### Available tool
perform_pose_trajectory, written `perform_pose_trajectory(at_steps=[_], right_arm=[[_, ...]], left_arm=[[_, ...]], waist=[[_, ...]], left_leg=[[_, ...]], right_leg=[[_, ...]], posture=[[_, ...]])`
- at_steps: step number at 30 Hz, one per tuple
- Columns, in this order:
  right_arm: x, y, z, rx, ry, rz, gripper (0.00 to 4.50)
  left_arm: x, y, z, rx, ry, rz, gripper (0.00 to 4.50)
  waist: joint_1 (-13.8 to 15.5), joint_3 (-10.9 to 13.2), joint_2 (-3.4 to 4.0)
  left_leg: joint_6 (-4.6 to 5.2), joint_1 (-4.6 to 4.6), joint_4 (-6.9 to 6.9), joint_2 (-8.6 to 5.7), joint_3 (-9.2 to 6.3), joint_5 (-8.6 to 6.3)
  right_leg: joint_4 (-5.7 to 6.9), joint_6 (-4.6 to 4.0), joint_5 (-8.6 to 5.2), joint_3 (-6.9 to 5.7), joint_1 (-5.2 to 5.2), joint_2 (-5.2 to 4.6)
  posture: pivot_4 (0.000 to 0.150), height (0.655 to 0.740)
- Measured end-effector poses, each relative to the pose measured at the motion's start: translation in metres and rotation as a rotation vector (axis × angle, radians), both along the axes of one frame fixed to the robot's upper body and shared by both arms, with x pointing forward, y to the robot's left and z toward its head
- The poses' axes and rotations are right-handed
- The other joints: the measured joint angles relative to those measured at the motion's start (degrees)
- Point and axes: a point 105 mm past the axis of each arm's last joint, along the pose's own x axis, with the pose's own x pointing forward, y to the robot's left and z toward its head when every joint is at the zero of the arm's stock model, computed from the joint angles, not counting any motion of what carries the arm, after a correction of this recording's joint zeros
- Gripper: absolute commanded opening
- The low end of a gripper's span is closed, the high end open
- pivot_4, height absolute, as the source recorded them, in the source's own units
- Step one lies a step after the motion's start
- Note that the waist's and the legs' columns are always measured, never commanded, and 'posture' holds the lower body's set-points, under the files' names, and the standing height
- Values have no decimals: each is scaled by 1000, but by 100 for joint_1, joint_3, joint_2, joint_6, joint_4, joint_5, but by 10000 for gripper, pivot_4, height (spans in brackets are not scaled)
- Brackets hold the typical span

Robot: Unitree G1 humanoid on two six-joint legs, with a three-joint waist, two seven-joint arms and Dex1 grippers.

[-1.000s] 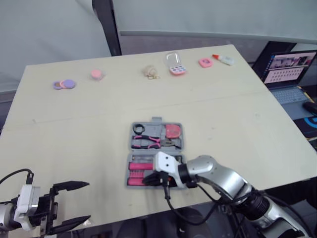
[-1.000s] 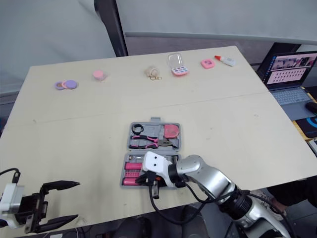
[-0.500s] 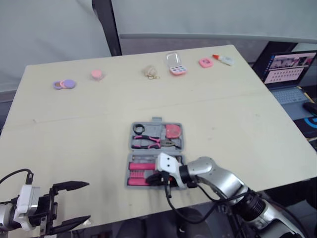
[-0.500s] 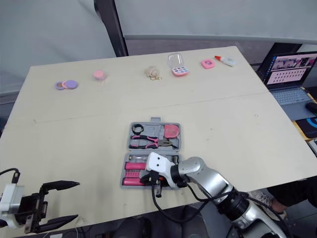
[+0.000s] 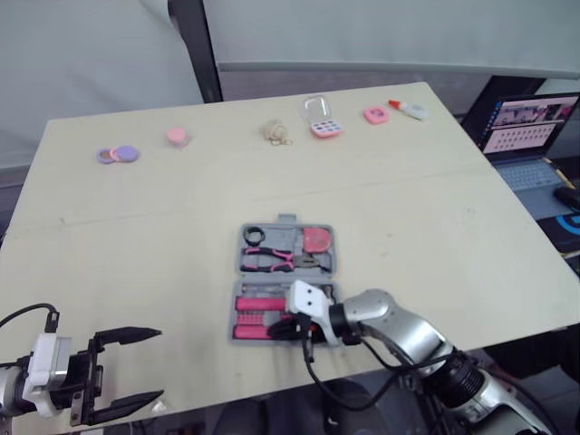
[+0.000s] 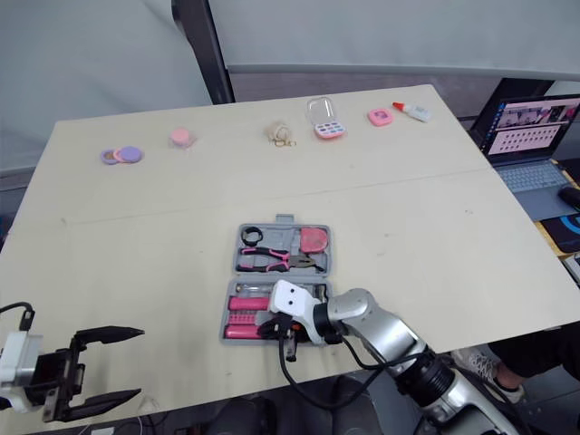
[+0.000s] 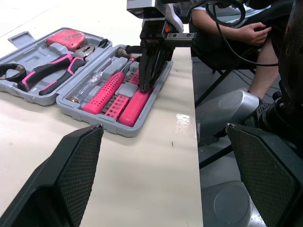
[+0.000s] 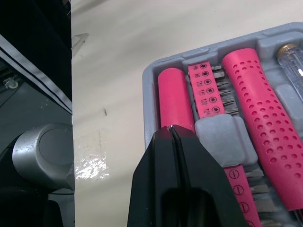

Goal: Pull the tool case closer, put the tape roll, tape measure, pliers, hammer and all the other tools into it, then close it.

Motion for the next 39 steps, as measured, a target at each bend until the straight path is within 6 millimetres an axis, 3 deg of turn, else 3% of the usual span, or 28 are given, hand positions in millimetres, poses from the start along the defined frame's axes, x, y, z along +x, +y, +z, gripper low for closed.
perform_pose_trajectory(at_steps=[39], right_arm=[[1, 3, -13, -14, -3, 28, 628]], left_arm=[[-4, -4, 1, 7, 3, -17, 45000]], waist=[[-17, -50, -38]], left_leg=[[-1, 23, -4, 16, 2, -1]], right_leg=[[1, -8, -4, 0, 13, 16]], posture=[[1500, 7400]])
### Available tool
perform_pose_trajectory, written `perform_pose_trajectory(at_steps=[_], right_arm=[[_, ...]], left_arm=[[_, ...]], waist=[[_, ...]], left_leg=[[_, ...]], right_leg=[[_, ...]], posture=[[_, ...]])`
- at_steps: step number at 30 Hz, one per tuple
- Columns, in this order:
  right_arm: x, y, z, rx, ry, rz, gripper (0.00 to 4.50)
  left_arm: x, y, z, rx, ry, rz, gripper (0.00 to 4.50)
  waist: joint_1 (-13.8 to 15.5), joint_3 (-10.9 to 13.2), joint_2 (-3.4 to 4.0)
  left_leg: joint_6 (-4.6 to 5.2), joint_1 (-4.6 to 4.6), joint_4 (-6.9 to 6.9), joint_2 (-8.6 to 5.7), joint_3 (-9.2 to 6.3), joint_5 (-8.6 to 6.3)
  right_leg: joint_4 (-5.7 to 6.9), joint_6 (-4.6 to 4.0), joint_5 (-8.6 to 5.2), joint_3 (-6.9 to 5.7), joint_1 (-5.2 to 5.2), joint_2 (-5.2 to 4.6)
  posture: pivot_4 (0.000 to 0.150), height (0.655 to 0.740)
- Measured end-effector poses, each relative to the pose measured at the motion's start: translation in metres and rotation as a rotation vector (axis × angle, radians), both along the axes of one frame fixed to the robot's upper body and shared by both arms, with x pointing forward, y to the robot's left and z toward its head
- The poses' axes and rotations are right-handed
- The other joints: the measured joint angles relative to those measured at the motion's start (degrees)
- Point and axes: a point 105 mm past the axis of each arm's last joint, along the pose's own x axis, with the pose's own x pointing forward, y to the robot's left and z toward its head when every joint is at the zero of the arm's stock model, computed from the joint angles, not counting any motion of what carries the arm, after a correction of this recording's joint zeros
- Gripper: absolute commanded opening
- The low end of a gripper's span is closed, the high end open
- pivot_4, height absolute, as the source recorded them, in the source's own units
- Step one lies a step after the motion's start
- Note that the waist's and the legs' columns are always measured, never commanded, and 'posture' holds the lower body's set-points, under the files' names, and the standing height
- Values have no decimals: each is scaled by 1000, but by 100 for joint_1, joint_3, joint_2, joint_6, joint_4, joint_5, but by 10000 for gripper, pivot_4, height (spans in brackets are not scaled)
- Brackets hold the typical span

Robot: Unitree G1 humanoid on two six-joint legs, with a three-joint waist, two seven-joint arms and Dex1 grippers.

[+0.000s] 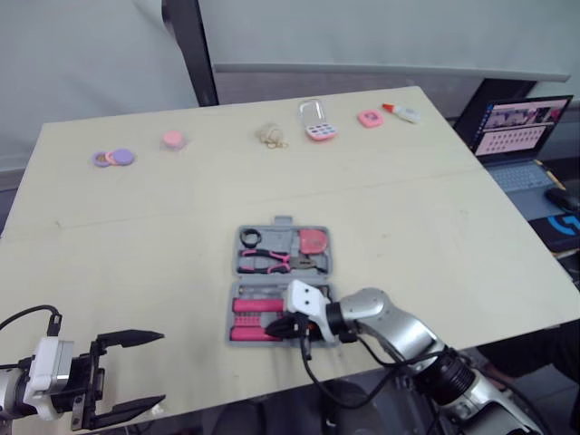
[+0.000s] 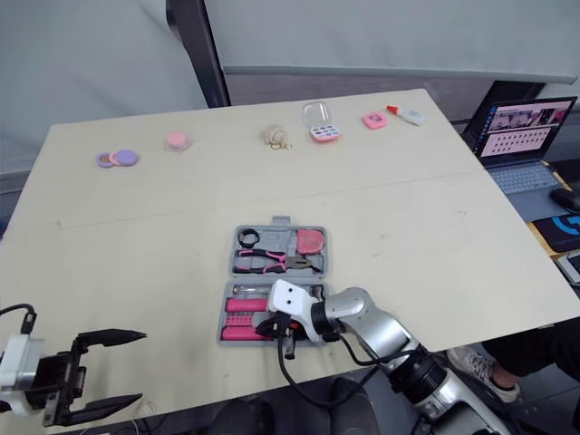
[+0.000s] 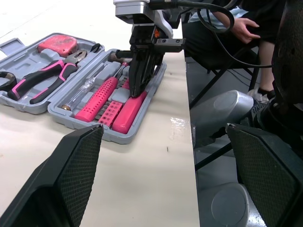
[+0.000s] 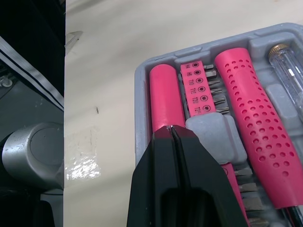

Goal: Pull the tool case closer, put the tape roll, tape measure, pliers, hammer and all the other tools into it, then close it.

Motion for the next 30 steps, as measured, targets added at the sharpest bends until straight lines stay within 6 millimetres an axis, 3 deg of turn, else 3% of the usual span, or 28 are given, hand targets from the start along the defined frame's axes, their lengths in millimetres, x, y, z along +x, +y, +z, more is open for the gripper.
perform_pose_trajectory(at_steps=[5, 11, 13, 17, 20, 26, 30], right_arm=[[2, 0, 1, 3, -7, -5, 628], [5, -7, 12, -17, -8, -47, 628], [9, -8, 30, 8, -36, -81, 628], [14, -17, 87, 99, -152, -140, 628], [10, -43, 100, 85, -162, -212, 628], [-14, -105, 90, -6, -60, -399, 628], [-29, -131, 83, -36, -9, -494, 628]], left_arm=[[5, -1, 2, -7, -12, 3, 45000], [26, -9, 6, -53, 4, 34, 45000], [37, -15, 10, -60, 23, 57, 45000], [61, -27, 29, -90, 6, 112, 45000], [66, -27, 33, -92, 24, 151, 45000], [74, -20, 29, -65, 26, 240, 45000], [82, -12, 22, -31, 42, 281, 45000]], waist=[[4, -11, 3], [26, -7, 6], [23, -3, 9], [28, -1, 12], [24, 0, 13], [66, 2, 11], [149, 2, 11]], left_leg=[[0, 1, 0, 1, -3, 0], [0, -11, 5, -4, -19, 0], [0, -15, 6, -7, -23, 0], [-1, -14, 5, -8, -34, -1], [1, -15, -1, -15, -35, -2], [2, -13, 3, -13, -15, -2], [2, -8, 4, -13, 16, -2]], right_leg=[[1, -2, -1, 0, 1, 1], [1, -1, -1, 1, -1, -2], [3, 0, 0, 1, -5, -6], [8, 0, 0, 0, -6, -6], [6, 0, 0, 0, -7, -10], [4, 0, 0, 2, -3, -9], [3, 1, 1, 9, -3, -4]], posture=[[1500, 7400], [1500, 7400], [1500, 7400], [1500, 7400], [1500, 7400], [1500, 7400], [1500, 7400]])
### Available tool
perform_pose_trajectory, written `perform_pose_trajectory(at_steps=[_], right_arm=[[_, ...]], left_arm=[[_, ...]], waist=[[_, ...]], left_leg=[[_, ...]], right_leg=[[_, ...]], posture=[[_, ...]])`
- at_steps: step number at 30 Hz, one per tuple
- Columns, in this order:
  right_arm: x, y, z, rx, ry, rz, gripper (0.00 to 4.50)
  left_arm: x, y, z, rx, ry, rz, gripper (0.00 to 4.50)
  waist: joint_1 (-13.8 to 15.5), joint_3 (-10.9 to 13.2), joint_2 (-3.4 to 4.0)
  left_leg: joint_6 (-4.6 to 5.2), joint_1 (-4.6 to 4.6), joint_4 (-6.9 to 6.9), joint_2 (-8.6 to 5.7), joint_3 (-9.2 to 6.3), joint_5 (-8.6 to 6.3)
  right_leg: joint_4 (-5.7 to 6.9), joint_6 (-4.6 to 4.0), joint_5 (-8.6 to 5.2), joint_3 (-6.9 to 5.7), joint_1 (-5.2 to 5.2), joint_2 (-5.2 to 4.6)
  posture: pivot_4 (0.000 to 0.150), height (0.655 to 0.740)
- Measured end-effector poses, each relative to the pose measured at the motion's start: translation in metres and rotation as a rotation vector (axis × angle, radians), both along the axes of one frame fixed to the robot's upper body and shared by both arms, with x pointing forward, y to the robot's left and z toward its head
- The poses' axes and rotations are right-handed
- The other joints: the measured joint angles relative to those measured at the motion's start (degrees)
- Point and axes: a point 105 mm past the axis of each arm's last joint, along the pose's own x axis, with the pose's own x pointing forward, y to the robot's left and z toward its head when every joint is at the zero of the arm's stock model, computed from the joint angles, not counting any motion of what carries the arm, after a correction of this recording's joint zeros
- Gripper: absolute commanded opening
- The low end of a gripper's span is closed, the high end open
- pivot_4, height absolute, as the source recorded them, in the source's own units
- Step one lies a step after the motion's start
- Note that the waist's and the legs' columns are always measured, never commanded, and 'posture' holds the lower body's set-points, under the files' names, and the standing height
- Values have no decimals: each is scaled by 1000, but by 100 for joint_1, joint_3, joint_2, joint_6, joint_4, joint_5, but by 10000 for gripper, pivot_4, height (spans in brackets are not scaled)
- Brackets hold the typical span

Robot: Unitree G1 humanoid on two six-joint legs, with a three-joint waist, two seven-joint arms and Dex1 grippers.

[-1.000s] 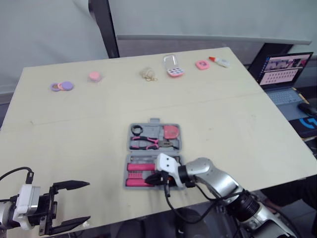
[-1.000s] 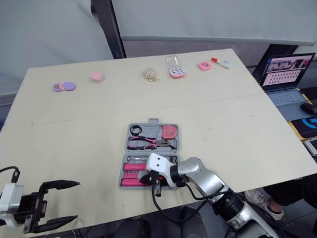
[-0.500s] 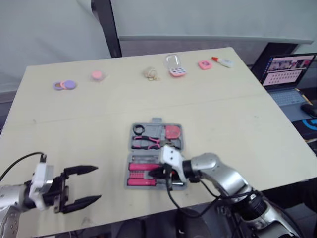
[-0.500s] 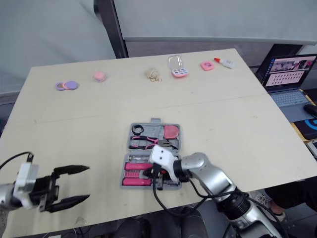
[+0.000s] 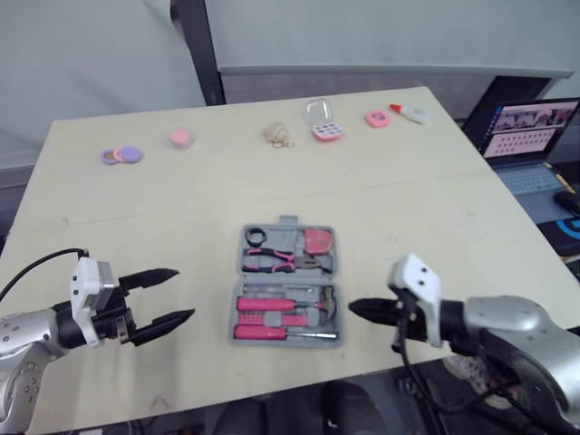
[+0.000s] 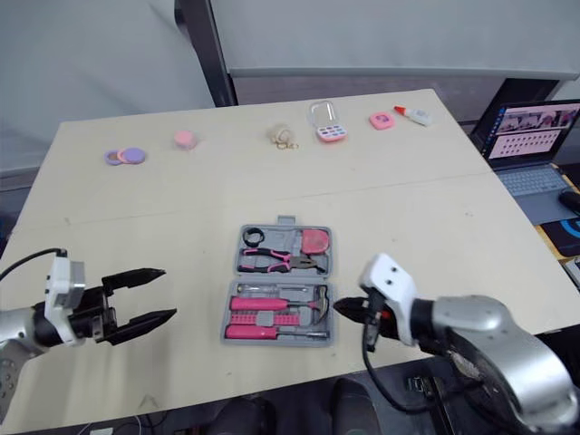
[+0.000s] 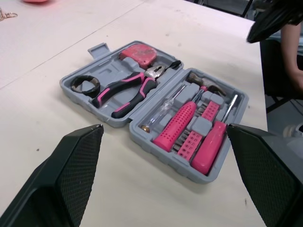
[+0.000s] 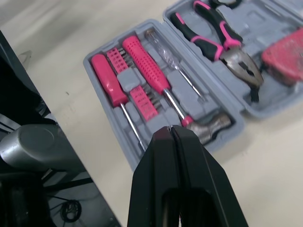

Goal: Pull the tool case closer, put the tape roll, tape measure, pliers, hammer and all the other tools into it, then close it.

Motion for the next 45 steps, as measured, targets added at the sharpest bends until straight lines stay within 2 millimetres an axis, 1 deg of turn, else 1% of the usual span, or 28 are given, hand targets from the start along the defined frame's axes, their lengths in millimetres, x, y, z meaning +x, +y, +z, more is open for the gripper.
perform_pose_trajectory(at_steps=[2, 5, 8, 12, 15, 20, 24, 28, 32, 36, 38, 41, 45], right_arm=[[-4, -11, -5, -1, 22, -59, 628], [-4, -22, -9, -6, 29, -118, 628], [-5, -31, -15, -7, 42, -163, 0], [-7, -48, -25, -31, 66, -234, 0], [-5, -55, -28, -40, 53, -263, 0], [10, -65, -31, -58, 4, -310, 0], [24, -66, -42, -82, -10, -305, 0], [41, -63, -50, -106, -23, -285, 0], [55, -56, -56, -132, -38, -252, 0], [67, -41, -64, -136, -32, -214, 0], [74, -31, -63, -129, -42, -188, 0], [83, -21, -62, -131, -56, -164, 0], [93, -13, -66, -143, -54, -149, 0]], left_arm=[[6, 5, -12, 30, 81, 10, 45000], [18, 3, -20, 36, 132, 4, 45000], [29, 1, -24, 62, 131, -14, 36833], [46, 1, -30, 73, 142, -6, 16514], [55, -5, -36, 79, 148, -21, 534], [72, -20, -49, 151, 129, -58, 153], [82, -40, -60, 182, 135, -99, 153], [91, -49, -68, 227, 113, -112, 153], [95, -51, -74, 253, 96, -110, 153], [97, -51, -78, 262, 87, -106, 153], [97, -54, -78, 258, 77, -109, 153], [99, -57, -79, 255, 60, -107, 153], [101, -61, -81, 249, 41, -99, 153]], waist=[[26, 0, 0], [58, 0, -2], [60, -1, -4], [50, -1, -5], [37, -1, -5], [33, -2, -6], [34, -2, -7], [19, -2, -7], [10, -2, -7], [8, -2, -7], [21, -2, -6], [24, -2, -6], [24, -2, -6]], left_leg=[[0, -1, 1, 0, 12, 0], [0, -2, 6, -3, 17, 0], [0, -2, 7, -3, 19, 0], [0, -2, 9, -4, 24, 0], [0, -1, 9, -4, 25, 1], [0, 2, 11, -4, 27, 1], [0, -2, 18, -6, 26, 1], [1, -2, 18, -5, 26, 1], [1, -3, 19, -4, 25, 1], [1, -5, 24, -4, 23, 1], [1, -8, 31, -4, 21, 1], [1, -11, 37, -5, 15, 1], [1, -11, 43, -6, 12, 1]], right_leg=[[0, 0, 0, 0, 0, 2], [1, 2, 1, 1, 3, 1], [2, 2, 1, 0, 3, 2], [4, 3, 2, -2, 3, 3], [6, 3, 2, -2, 3, 4], [8, 4, 2, -2, 3, 4], [11, 6, 3, -4, 3, 3], [12, 6, 3, -8, 2, 4], [11, 6, 3, -13, 2, 4], [13, 6, 3, -14, 2, 3], [14, 7, 4, -15, 3, 1], [17, 7, 4, -19, 3, 0], [26, 7, 4, -23, 4, -3]], posture=[[1500, 7400], [1500, 7400], [1500, 7400], [1500, 7400], [1500, 7400], [1500, 7400], [1500, 7400], [1500, 7400], [1500, 7400], [1500, 7400], [1500, 7400], [1500, 7400], [1500, 7400]])
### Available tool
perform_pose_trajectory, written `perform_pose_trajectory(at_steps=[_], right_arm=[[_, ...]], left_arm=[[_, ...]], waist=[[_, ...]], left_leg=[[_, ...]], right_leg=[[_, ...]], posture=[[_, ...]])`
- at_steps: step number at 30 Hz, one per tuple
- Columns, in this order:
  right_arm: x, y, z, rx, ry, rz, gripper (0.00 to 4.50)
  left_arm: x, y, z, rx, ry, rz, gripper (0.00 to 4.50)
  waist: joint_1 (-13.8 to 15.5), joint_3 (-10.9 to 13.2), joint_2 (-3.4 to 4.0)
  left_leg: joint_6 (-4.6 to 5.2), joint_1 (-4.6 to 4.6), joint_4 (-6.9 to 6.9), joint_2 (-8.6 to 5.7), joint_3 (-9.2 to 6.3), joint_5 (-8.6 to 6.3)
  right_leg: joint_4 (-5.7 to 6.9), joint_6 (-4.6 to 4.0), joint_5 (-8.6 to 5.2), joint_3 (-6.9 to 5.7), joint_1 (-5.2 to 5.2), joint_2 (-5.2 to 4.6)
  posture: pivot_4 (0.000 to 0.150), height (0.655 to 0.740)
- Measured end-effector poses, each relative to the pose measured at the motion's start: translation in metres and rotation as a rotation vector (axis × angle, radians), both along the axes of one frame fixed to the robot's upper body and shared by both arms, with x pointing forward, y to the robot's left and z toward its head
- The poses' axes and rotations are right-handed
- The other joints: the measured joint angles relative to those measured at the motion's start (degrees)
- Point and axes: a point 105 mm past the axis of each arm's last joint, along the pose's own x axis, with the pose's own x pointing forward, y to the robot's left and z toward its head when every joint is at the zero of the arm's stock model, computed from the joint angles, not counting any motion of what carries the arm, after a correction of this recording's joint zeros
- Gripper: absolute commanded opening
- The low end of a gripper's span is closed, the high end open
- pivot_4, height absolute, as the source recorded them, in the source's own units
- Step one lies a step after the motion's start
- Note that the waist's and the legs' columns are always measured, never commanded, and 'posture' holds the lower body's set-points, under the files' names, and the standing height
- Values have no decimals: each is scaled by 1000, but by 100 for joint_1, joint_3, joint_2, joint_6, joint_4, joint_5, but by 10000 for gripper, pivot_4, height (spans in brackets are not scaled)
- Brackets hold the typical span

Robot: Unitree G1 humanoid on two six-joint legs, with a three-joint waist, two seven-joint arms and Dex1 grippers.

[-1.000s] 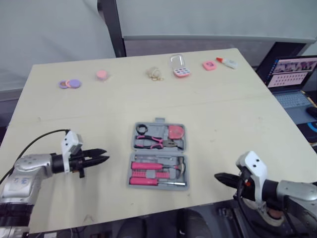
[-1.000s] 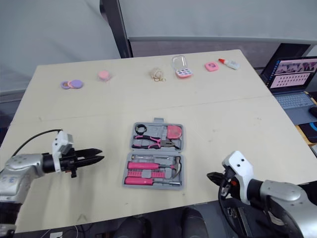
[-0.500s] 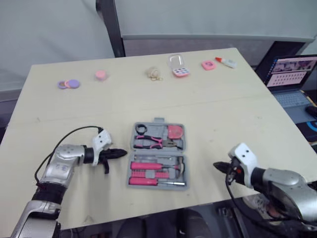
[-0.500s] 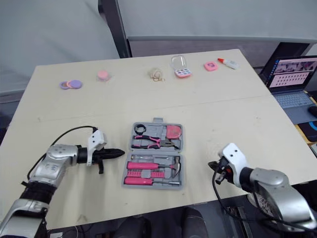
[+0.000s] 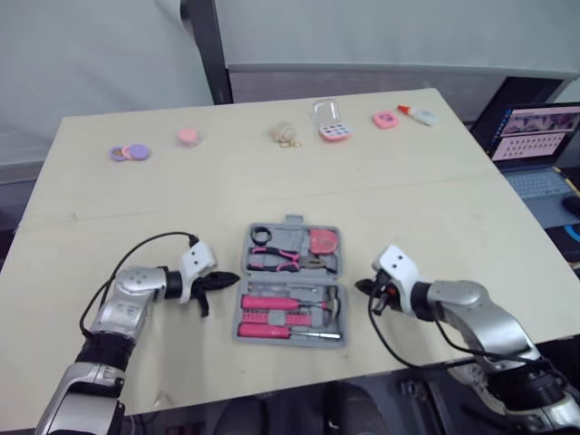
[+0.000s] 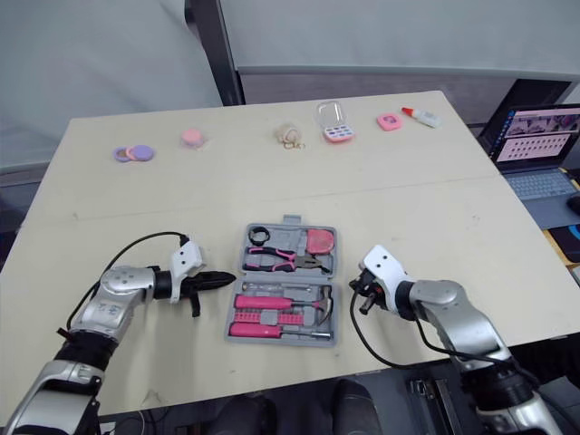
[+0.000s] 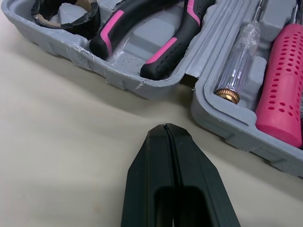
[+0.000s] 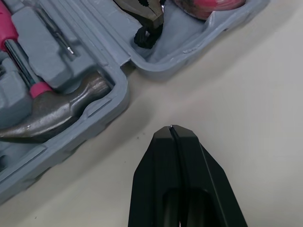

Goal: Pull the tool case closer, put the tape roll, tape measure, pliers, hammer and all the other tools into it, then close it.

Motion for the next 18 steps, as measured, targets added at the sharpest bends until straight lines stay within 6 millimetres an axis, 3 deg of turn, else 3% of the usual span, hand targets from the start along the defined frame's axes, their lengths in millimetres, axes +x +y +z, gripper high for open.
perform_pose_trajectory(at_steps=[12, 18], right_arm=[[12, 26, -5, 3, 5, 79, 0], [13, 27, -5, 0, 5, 87, 0]], left_arm=[[2, -13, -4, -36, -12, 4, 153], [3, -17, -4, -39, -11, 2, 153]], waist=[[3, 0, 1], [-4, -1, 1]], left_leg=[[0, 0, 12, -5, -12, 0], [0, 1, 16, -4, -13, 0]], right_leg=[[18, 0, 0, -13, 3, -10], [19, 0, 0, -16, 7, -10]], posture=[[1500, 7400], [1500, 7400]])
